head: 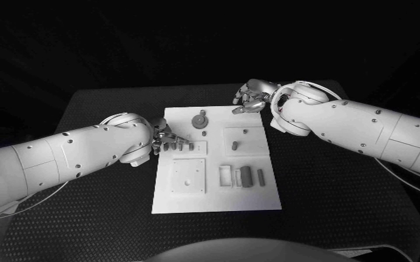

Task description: Assemble the parts on the task board

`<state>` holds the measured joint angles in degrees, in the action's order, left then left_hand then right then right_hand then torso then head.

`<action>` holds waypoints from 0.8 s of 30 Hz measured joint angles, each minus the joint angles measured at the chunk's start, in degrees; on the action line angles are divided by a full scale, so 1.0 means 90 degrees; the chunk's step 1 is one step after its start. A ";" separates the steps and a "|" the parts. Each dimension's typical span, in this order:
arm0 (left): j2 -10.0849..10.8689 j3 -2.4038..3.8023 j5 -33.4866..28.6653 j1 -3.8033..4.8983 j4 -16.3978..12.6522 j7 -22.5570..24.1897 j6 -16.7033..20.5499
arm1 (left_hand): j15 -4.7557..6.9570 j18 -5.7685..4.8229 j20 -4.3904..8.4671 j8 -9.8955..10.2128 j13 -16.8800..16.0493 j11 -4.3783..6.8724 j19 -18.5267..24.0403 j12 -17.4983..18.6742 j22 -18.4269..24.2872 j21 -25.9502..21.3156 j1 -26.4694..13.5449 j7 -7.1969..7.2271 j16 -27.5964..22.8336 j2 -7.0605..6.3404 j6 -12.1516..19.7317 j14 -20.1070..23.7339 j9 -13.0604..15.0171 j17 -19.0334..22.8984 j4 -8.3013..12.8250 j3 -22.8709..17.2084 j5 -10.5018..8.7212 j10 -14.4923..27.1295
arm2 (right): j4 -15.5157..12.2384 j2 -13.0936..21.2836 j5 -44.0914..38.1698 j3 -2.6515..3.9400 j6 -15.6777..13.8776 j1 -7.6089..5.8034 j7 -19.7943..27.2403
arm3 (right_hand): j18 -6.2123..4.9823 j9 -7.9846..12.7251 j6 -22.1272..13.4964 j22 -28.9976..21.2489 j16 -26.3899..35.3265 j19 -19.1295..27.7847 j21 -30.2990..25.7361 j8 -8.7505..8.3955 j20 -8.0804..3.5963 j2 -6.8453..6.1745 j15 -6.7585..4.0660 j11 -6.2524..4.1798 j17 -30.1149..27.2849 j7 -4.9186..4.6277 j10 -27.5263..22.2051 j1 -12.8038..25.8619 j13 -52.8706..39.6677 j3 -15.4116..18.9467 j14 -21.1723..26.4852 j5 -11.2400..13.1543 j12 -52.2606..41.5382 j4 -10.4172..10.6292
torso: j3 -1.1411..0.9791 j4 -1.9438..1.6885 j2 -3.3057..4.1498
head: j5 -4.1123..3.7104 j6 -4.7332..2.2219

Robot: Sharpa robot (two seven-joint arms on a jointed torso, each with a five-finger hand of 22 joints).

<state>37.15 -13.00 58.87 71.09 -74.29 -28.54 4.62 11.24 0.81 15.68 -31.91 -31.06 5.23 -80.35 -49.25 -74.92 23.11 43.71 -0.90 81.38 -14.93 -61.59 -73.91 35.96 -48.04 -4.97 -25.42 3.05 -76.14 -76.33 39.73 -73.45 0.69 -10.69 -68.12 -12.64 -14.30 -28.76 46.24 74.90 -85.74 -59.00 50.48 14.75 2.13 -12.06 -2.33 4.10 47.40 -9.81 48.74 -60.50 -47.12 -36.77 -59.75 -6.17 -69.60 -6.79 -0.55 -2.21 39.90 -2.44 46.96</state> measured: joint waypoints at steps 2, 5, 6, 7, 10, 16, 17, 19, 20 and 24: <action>0.0007 0.0092 -0.0012 -0.0010 0.0014 0.0000 0.0006 | 0.0000 0.0000 0.0000 0.0000 0.0000 0.0000 0.0000 0.0000 0.0000 0.0000 0.0000 0.0000 0.0000 0.0000 0.0000 0.0000 0.0005 0.0000 -0.0039 0.0024 0.0000 0.0000 | 0.0000 -0.0001 0.0000 0.0000 0.0000 0.0000 0.0000 | 0.0000 0.0000 0.0005 0.0000 0.0000 -0.0011 0.0000 0.0000 -0.0011 0.0000 0.0000 0.0000 0.0000 -0.0004 0.0000 0.0000 0.0000 0.0000 0.0000 0.0000 0.0000 0.0000 | 0.0000 -0.0001 0.0000 | 0.0004 -0.0002; -0.0013 0.0154 -0.0021 0.0006 0.0075 0.0005 0.0022 | -0.0001 0.0000 -0.0001 0.0000 -0.0008 0.0000 0.0000 0.0000 0.0000 0.0000 0.0003 0.0001 0.0000 0.0003 0.0000 0.0001 0.0015 -0.0007 -0.0095 0.0044 0.0000 0.0000 | 0.0001 -0.0003 0.0000 0.0000 0.0000 0.0000 0.0000 | 0.0000 0.0000 0.0019 0.0000 0.0000 -0.0020 0.0000 0.0000 -0.0018 0.0000 0.0000 0.0000 0.0000 -0.0016 0.0000 0.0000 0.0000 0.0000 0.0000 0.0000 0.0000 0.0000 | 0.0000 -0.0001 0.0000 | 0.0004 -0.0008; -0.0026 0.0172 -0.0028 0.0006 0.0123 0.0006 0.0026 | -0.0001 0.0000 -0.0001 0.0000 -0.0009 0.0013 0.0000 0.0000 0.0001 0.0000 0.0048 0.0001 0.0000 0.0047 0.0000 0.0001 0.0024 -0.0007 -0.0116 0.0065 0.0000 0.0013 | 0.0002 -0.0003 0.0000 0.0000 0.0000 0.0000 0.0000 | 0.0000 0.0000 0.0019 0.0000 0.0000 -0.0020 0.0000 0.0000 -0.0018 0.0000 0.0000 0.0000 0.0000 -0.0015 0.0000 0.0000 0.0000 0.0000 0.0000 0.0000 0.0000 0.0000 | 0.0000 -0.0001 0.0000 | 0.0004 -0.0010; -0.0035 0.0187 -0.0035 0.0006 0.0161 0.0007 0.0029 | -0.0001 0.0000 -0.0001 0.0000 -0.0016 0.0020 0.0000 0.0000 0.0001 0.0000 0.0109 0.0000 0.0000 0.0109 0.0000 0.0001 0.0027 -0.0011 -0.0134 0.0083 0.0000 0.0023 | 0.0002 -0.0003 0.0000 0.0000 0.0000 0.0000 0.0000 | 0.0000 0.0000 0.0019 0.0000 0.0000 -0.0020 0.0000 0.0000 -0.0018 0.0000 0.0000 0.0000 0.0000 -0.0015 0.0000 0.0000 0.0000 0.0000 0.0000 0.0000 0.0000 0.0000 | 0.0000 -0.0001 0.0000 | 0.0004 -0.0012; -0.0065 0.0208 -0.0053 0.0006 0.0264 0.0007 0.0021 | -0.0002 0.0000 -0.0001 0.0000 -0.0024 -0.0011 0.0000 0.0000 0.0001 0.0000 0.0407 -0.0001 0.0000 0.0406 0.0045 0.0002 0.0040 -0.0017 -0.0035 0.0343 0.0000 0.0056 | 0.0004 -0.0007 0.0001 0.0000 0.0001 0.0000 0.0000 | 0.0000 0.0004 0.0021 0.0000 0.0000 -0.0020 0.0000 0.0000 -0.0019 0.0000 0.0000 0.0000 0.0000 -0.0014 0.0000 0.0000 0.0000 0.0000 0.0000 0.0000 0.0000 0.0000 | 0.0000 -0.0001 0.0000 | 0.0004 -0.0012; -0.0193 0.0210 -0.0090 0.0005 0.0394 -0.0020 -0.0105 | -0.0012 -0.0001 0.0009 0.0038 -0.0017 -0.0035 0.0057 0.0000 0.0001 0.0000 0.0993 -0.0030 -0.0068 0.1253 0.0083 0.0013 0.0014 -0.0006 0.0633 0.1053 0.1507 0.0124 | 0.0009 -0.0009 0.0001 0.0000 0.0002 0.0000 0.0000 | 0.0000 0.0005 0.0028 0.0000 0.0000 -0.0020 0.0000 0.0000 -0.0018 0.0000 0.0000 0.0000 0.0000 -0.0006 0.0000 0.0000 -0.0001 0.0000 0.0000 0.0000 0.0000 0.0000 | 0.0000 -0.0001 0.0001 | 0.0001 -0.0013; -0.0212 0.0210 -0.0095 0.0005 0.0406 -0.0024 -0.0143 | -0.0013 0.0000 0.0009 0.0038 -0.0012 -0.0035 0.0057 0.0000 0.0001 0.0000 0.1029 -0.0030 -0.0069 0.1333 0.0083 0.0013 0.0012 -0.0002 0.0767 0.1088 0.1724 0.0124 | 0.0009 -0.0011 0.0001 0.0000 0.0002 0.0000 0.0000 | 0.0000 0.0005 0.0029 0.0000 0.0000 -0.0020 0.0000 0.0000 -0.0018 0.0000 0.0000 0.0000 0.0000 -0.0005 0.0000 0.0000 -0.0001 0.0000 0.0000 0.0000 0.0000 0.0000 | 0.0001 -0.0001 0.0001 | 0.0001 -0.0013; -0.0254 0.0211 -0.0104 0.0005 0.0447 -0.0040 -0.0270 | -0.0013 0.0000 0.0009 0.0038 -0.0007 -0.0035 0.0057 0.0000 0.0001 0.0000 0.1047 -0.0030 -0.0069 0.1350 0.0084 0.0013 0.0010 -0.0002 0.0878 0.1112 0.1826 0.0124 | 0.0009 -0.0014 0.0001 0.0000 0.0003 0.0000 0.0000 | 0.0000 0.0005 0.0030 0.0000 0.0000 -0.0019 0.0000 0.0000 -0.0018 0.0000 0.0000 0.0000 0.0000 -0.0003 0.0000 0.0000 -0.0001 0.0000 0.0000 0.0000 0.0000 0.0000 | 0.0000 -0.0001 0.0001 | 0.0001 -0.0013; -0.0275 0.0211 -0.0107 0.0005 0.0474 -0.0050 -0.0348 | -0.0013 0.0000 0.0007 0.0038 -0.0007 -0.0035 0.0059 0.0000 0.0001 0.0000 0.1047 -0.0030 -0.0069 0.1350 0.0084 0.0013 0.0005 -0.0002 0.0901 0.1123 0.1826 0.0124 | 0.0009 -0.0014 0.0001 0.0000 0.0003 0.0000 0.0000 | 0.0000 0.0005 0.0031 0.0000 0.0000 -0.0020 0.0000 0.0000 -0.0018 0.0000 0.0000 0.0000 0.0000 -0.0003 0.0000 0.0000 -0.0001 0.0000 0.0000 0.0000 0.0000 0.0000 | 0.0000 -0.0001 0.0001 | 0.0001 -0.0013; -0.0411 0.0211 -0.0114 0.0020 0.0626 -0.0120 -0.0780 | -0.0035 -0.0001 -0.0014 0.0089 0.0016 -0.0044 0.0126 0.0000 0.0002 -0.0030 0.1005 -0.0034 -0.0085 0.1392 0.0101 0.0036 -0.0021 0.0006 0.1032 0.1116 0.1826 0.0185 | 0.0010 -0.0017 0.0001 0.0000 0.0003 0.0000 0.0000 | 0.0000 0.0005 0.0020 0.0000 0.0000 -0.0019 0.0000 0.0000 -0.0018 0.0000 0.0000 0.0000 0.0001 -0.0013 0.0000 0.0000 -0.0001 0.0000 0.0000 0.0000 -0.0001 0.0000 | 0.0000 0.0000 0.0001 | 0.0003 -0.0013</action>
<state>33.45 -11.10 57.85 71.26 -68.66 -29.62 -2.40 10.92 0.80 15.55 -31.11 -30.92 4.83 -79.22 -49.25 -74.91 22.84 52.76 -1.21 80.62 -2.40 -60.68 -73.58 35.77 -47.98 4.32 -15.38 19.48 -74.48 -76.24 39.58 -73.44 0.69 -10.66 -68.12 -12.65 -14.30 -28.72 46.42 74.90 -85.74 -59.18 50.48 14.75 1.97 -12.06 -2.33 4.09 47.40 -9.93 48.74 -60.50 -47.13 -36.77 -59.75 -6.17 -69.61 -6.79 -0.55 -2.21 39.91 -2.41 46.84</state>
